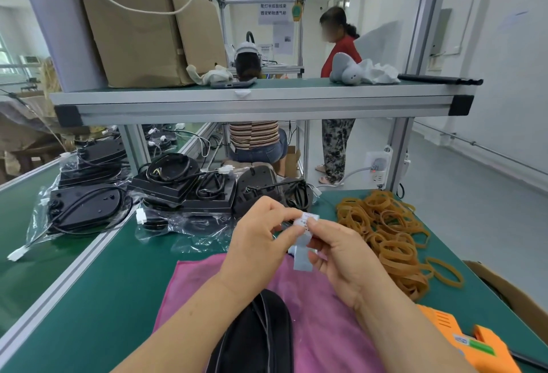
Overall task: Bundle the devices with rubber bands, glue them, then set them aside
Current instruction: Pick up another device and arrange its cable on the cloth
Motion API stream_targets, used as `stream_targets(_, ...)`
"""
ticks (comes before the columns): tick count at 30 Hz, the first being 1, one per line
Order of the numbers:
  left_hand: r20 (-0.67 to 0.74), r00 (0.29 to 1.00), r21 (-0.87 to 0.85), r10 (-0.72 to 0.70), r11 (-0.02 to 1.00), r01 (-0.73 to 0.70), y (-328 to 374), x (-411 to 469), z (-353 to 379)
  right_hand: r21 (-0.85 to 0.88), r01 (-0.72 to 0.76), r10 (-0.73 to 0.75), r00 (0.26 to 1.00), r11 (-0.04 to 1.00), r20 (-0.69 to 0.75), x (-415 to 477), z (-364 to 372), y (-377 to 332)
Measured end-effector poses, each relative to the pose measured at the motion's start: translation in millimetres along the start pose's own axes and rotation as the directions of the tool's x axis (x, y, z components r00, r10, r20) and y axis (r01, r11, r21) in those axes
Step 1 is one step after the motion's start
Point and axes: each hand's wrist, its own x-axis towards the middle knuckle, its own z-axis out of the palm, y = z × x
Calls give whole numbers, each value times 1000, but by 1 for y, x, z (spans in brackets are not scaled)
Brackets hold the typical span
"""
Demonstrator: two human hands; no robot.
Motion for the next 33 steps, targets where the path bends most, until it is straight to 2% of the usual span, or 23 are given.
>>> stream_targets(7,-35,999,11,17,1000,-17,-2,1,2,-9,-9,8,998,1000,-65,1,3,-4)
stream_targets(11,-77,989,122,128,985,-119,-4,0,6,-6,-18,17,992,1000,-123,6,6,-6)
stream_targets(16,-78,941,296,330,909,-294,-7,-1,6,23,-88,91,983,996,-159,12,9,-6)
stream_targets(21,-31,936,343,351,883,-320,-9,-6,6,64,-146,155,973,987,-171,20,6,1)
stream_targets(23,-22,957,276,291,921,-274,-10,-9,7,62,-155,164,967,986,-196,25,4,3)
stream_targets(25,-32,985,117,171,979,-167,-10,-11,5,46,-157,164,960,986,-228,32,1,6)
stream_targets(27,-41,998,-71,-54,996,51,-6,-15,-3,-36,-171,156,953,985,-259,39,-4,9)
stream_targets(29,-17,962,-188,-273,946,265,-5,-20,-14,-234,-194,126,953,953,-277,43,-12,11)
stream_targets(30,-1,940,-211,-341,919,334,-6,-25,-20,-408,-194,81,957,892,-277,43,-16,13)
stream_targets(32,39,892,-243,-450,862,445,-11,-35,-35,-759,-128,-98,965,638,-245,41,-25,18)
stream_targets(33,70,863,-254,-500,828,500,-13,-43,-42,-850,-79,-196,958,522,-209,37,-27,22)
